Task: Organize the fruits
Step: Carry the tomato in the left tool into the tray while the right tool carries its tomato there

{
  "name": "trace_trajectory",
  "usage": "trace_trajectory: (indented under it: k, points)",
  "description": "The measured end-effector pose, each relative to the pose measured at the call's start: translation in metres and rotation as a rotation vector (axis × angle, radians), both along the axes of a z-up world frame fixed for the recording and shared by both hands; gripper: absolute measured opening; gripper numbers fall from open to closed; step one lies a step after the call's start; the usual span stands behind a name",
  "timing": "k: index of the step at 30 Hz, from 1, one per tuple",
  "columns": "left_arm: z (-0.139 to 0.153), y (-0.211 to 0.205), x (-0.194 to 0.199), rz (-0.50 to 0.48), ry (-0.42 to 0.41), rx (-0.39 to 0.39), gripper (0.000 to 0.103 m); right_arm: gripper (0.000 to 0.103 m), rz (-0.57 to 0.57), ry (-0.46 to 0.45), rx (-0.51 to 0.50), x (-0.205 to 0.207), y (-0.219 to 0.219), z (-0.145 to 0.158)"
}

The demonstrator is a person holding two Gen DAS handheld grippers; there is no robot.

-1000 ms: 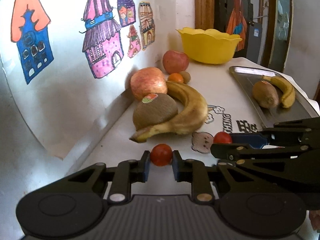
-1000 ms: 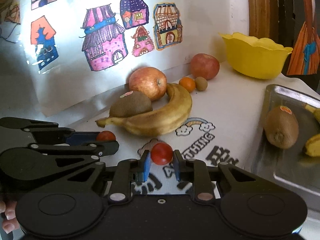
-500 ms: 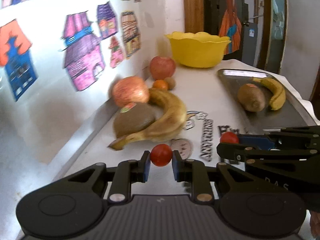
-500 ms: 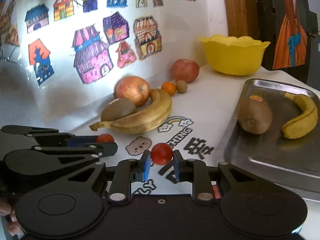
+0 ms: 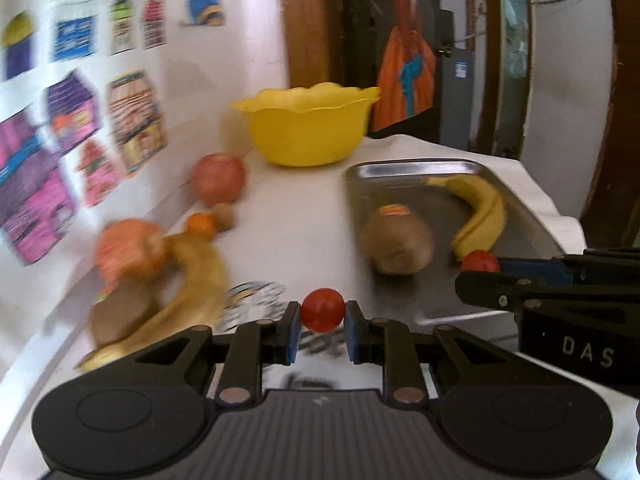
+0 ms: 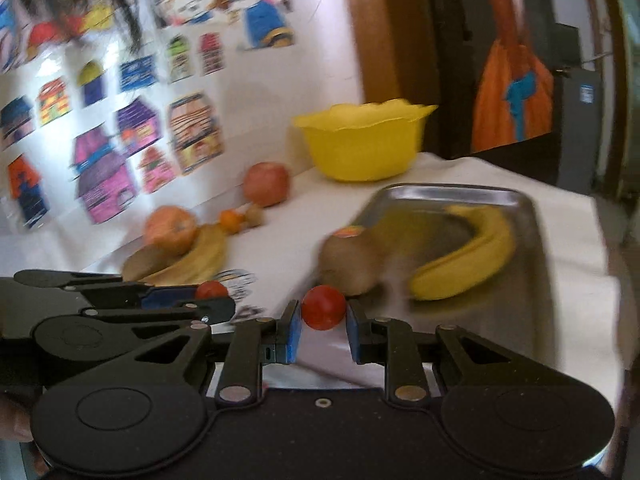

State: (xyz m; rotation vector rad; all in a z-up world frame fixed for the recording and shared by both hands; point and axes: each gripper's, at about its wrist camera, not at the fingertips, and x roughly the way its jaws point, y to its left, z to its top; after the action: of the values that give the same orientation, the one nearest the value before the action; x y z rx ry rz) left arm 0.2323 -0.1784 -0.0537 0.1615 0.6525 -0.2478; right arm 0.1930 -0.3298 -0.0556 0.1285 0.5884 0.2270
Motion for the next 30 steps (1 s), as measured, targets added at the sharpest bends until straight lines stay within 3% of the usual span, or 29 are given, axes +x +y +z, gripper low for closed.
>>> trace_trajectory:
  k: [12, 30]
  points:
    - [-0.016, -0.064, 0.019, -0.067, 0.017, 0.025, 0.025, 0.026, -0.136, 0.008, 0.011, 0.022, -0.071, -0.015]
    - [-0.023, -0.075, 0.025, -0.067, 0.041, 0.038, 0.025, 0.026, -0.137, 0.114, 0.062, 0.043, -0.079, -0.028]
